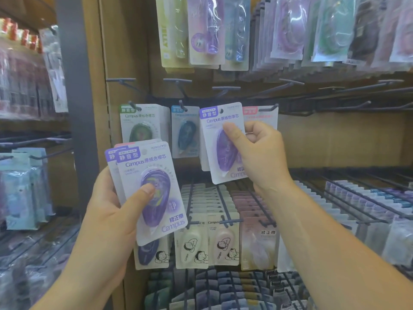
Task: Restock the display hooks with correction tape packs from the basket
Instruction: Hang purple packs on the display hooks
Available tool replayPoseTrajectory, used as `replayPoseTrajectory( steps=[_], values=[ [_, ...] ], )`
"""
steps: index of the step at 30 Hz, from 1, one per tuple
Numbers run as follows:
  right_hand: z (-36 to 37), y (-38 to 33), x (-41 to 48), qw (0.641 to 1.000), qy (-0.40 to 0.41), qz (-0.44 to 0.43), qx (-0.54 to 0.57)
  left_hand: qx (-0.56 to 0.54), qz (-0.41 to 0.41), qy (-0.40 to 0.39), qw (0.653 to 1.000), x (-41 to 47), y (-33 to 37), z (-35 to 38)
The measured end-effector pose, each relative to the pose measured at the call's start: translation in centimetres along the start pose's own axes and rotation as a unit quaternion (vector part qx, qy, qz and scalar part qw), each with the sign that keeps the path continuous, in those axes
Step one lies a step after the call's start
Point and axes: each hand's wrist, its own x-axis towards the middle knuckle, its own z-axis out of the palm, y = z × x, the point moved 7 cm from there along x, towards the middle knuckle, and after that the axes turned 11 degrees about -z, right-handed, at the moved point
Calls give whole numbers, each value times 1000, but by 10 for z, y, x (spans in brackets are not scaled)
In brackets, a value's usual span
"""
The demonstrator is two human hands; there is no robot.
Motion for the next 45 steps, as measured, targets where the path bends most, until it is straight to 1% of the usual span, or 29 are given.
replayPoseTrajectory(
  steps=[5, 14, 19, 25, 29, 33, 36, 38, 39, 41, 42, 44, 45],
  values=[
    [2, -5, 0, 1000, 22, -19, 3, -1, -3, 5, 1000, 1, 1, 0],
    [1, 1, -1, 998, 45, -4, 41, -9, 0, 0, 1000, 4, 0, 3],
    [10, 18, 8, 1000, 19, 23, -10, -4, -4, -6, 1000, 7, -2, 6],
    [18, 30, 25, 996, 35, 42, -70, 5, 3, -19, 1000, 7, 0, 11],
    [20, 34, 21, 994, 11, 47, -95, 5, -1, -27, 1000, 5, -1, 15],
    [11, 14, 5, 992, -26, 14, -124, 0, -11, -36, 999, 3, -1, 21],
    [-4, -5, -17, 989, 2, -58, -136, -30, -40, -52, 997, 4, -6, 29],
    [-12, -17, -32, 987, 14, -99, -124, -48, -56, -66, 995, 6, -9, 36],
    [-13, -20, -39, 990, -4, -98, -97, -52, -60, -70, 994, 6, -10, 40],
    [-5, -19, -53, 995, -81, -52, -8, -62, -62, -79, 993, 7, -12, 48],
    [0, -18, -58, 992, -122, -28, 25, -67, -61, -85, 992, 7, -12, 52],
    [8, -14, -67, 983, -177, 1, 54, -70, -59, -92, 992, 7, -13, 60],
    [9, -13, -70, 981, -187, 4, 59, -71, -56, -97, 991, 7, -13, 64]
  ],
)
